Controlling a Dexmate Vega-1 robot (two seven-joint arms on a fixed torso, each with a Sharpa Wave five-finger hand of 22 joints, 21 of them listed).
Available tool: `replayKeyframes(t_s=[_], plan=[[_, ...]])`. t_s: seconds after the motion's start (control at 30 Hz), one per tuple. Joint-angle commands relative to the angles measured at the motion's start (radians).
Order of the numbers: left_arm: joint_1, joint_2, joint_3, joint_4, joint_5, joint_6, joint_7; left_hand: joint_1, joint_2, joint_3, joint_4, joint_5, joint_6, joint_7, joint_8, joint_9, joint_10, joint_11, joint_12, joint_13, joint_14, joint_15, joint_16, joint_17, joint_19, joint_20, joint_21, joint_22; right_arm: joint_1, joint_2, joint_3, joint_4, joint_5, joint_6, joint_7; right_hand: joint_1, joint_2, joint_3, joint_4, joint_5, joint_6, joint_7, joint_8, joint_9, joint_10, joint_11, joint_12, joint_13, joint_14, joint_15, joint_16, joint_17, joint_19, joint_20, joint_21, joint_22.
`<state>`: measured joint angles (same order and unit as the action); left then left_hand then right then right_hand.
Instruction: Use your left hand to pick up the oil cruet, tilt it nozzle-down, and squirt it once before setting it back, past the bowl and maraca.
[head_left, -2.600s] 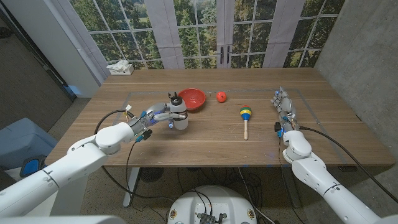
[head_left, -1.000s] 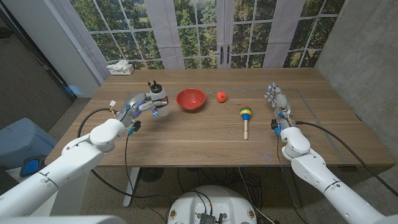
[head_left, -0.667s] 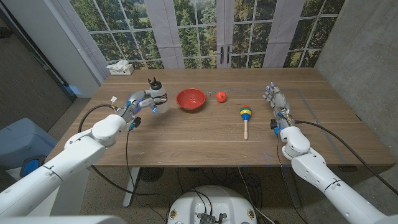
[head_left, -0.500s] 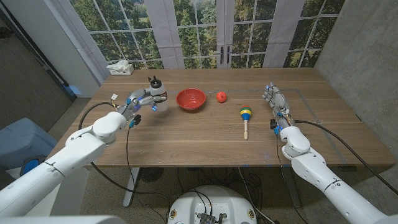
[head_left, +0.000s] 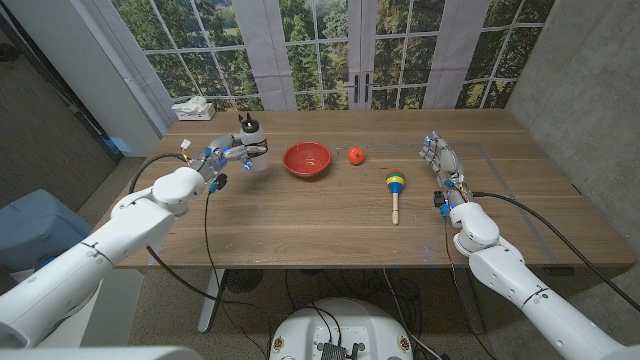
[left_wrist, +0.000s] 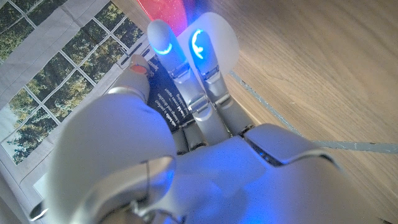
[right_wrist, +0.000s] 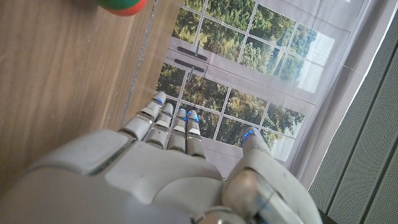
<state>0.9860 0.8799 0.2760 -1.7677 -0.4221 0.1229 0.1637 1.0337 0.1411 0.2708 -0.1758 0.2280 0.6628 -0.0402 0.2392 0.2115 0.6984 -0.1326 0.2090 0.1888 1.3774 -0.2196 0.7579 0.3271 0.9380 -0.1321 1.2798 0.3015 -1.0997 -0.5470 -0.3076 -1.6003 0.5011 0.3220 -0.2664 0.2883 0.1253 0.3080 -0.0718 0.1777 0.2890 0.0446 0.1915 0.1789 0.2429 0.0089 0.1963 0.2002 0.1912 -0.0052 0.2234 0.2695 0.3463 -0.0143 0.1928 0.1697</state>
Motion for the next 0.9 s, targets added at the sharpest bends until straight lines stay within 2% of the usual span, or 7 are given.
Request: replayKeyframes(t_s=[0.03, 0.9], plan=[[-0.09, -0.014, 0.04, 0.057, 0.012, 0.029, -0.019, 0.021, 0.029, 0.049, 0.036, -0.003, 0.012, 0.008, 0.0, 0.004, 0.05, -0.049, 0.0, 0.005, 0.002, -0.006, -0.002, 0.004, -0.006, -0.077, 0.008, 0.001, 0.0, -0.007, -0.006, -0.016, -0.011, 0.011, 0.016, -0.005, 0.005, 0.002, -0.004, 0.001, -0.001, 0.004, 0.001, 0.004, 0.003, 0.008, 0.002, 0.001, -0.001, 0.003, 0.008, 0.0, -0.002, 0.003, 0.003, 0.003], [-0.227, -0.048, 0.096, 0.156, 0.041, 0.087, -0.025, 0.013, 0.027, 0.068, 0.034, -0.009, 0.017, 0.011, -0.006, 0.006, 0.054, -0.048, -0.004, 0.006, 0.005, -0.007, -0.002, 0.005, -0.01, -0.077, 0.021, -0.009, -0.005, -0.008, -0.007, -0.028, -0.019, 0.018, 0.02, -0.009, 0.006, 0.001, -0.008, 0.001, 0.0, 0.005, 0.001, 0.004, 0.003, 0.009, 0.002, 0.001, -0.001, 0.004, 0.008, -0.001, -0.003, 0.004, 0.002, 0.003]])
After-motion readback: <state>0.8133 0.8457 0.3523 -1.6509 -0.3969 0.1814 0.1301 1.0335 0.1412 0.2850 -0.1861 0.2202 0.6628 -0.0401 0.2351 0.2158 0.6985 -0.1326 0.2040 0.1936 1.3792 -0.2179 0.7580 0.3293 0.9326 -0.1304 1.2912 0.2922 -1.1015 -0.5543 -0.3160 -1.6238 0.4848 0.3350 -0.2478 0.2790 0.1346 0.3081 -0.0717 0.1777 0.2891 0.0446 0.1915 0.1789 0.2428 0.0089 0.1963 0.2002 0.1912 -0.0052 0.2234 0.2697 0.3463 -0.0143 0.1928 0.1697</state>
